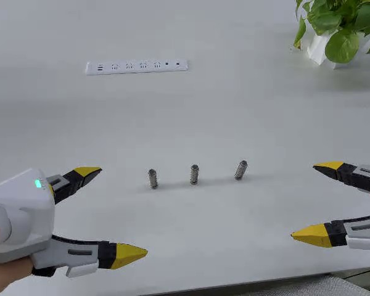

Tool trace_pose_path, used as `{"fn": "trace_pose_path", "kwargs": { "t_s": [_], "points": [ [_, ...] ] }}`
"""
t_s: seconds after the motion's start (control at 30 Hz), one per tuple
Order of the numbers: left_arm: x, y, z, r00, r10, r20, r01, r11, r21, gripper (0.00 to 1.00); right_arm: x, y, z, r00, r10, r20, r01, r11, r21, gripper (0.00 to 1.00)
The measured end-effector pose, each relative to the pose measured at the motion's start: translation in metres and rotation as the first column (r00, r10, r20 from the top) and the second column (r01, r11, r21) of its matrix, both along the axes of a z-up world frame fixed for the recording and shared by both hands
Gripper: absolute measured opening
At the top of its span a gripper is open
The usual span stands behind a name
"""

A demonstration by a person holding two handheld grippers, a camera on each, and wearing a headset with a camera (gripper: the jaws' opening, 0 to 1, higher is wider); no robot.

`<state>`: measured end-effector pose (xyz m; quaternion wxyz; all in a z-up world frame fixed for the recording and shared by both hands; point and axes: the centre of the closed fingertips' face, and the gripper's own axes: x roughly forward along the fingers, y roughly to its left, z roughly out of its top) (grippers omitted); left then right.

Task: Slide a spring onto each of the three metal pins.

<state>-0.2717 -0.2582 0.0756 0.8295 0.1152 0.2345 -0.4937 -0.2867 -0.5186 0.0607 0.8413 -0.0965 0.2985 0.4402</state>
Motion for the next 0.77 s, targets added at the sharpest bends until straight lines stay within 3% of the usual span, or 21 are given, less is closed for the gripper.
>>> {"fn": "trace_pose_path", "kwargs": {
  "t_s": [0.77],
  "points": [
    [-0.007,0.003,0.005,1.000,-0.004,0.019,0.004,1.000,-0.002,0.99,-0.005,-0.001,0.011,1.000,0.014,0.018,-0.014,1.000,-0.018,0.93]
  ]
}}
